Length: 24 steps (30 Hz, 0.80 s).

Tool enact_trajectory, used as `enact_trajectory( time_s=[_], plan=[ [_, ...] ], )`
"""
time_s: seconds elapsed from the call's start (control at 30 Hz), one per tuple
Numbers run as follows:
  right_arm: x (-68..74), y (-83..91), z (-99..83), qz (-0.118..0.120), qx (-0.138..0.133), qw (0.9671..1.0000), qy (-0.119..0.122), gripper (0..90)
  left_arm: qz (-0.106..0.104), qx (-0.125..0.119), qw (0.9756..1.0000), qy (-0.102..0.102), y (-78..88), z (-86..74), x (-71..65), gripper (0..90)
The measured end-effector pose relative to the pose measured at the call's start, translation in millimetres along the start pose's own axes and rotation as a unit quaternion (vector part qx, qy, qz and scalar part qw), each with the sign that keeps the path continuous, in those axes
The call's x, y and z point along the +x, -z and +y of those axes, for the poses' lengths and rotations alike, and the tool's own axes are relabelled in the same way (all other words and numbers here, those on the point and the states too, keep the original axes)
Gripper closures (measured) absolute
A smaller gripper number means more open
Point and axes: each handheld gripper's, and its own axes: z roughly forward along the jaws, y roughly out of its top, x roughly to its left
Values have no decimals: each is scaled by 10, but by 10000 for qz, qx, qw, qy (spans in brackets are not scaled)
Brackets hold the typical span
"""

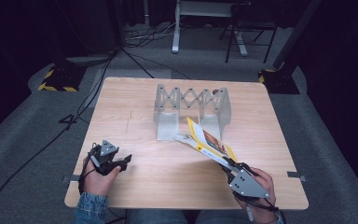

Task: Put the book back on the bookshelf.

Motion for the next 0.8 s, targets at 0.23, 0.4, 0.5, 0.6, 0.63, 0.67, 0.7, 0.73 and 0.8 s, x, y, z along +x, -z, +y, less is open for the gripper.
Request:
enact_trajectory(
  time_s=[0.23, 0.4, 0.5, 0.6, 0.63, 0.67, 0.7, 0.73, 0.8],
  plan=[
    [-159, 10, 74, -74, -179, 9993, -335, 765, 168, 374, 9990, -148, -72, -43, 52, 331],
    [-273, -21, 121, -155, -276, 9978, -585, 764, 119, 543, 9984, -64, -115, -52, 75, 313],
    [-343, -56, 131, -218, -296, 9967, -727, 765, 76, 528, 9986, -21, -115, -58, 98, 304],
    [-411, -95, 136, -301, -299, 9951, -893, 765, 69, 513, 9987, -2, -105, -71, 95, 321],
    [-451, -119, 146, -341, -304, 9943, -960, 765, 85, 444, 9990, -29, -103, -86, 100, 326],
    [-471, -130, 150, -370, -313, 9938, -998, 765, 90, 265, 9996, 31, -99, -134, 102, 330],
    [-471, -130, 150, -370, -313, 9938, -998, 765, 90, 265, 9996, 31, -99, -134, 102, 335],
    [-494, -142, 153, -370, -326, 9934, -1037, 765, 101, 213, 9997, 2, -92, -151, 111, 335],
    [-542, -173, 162, -383, -377, 9917, -1166, 765, 125, 222, 9997, 17, -76, -167, 108, 331]
  ],
)
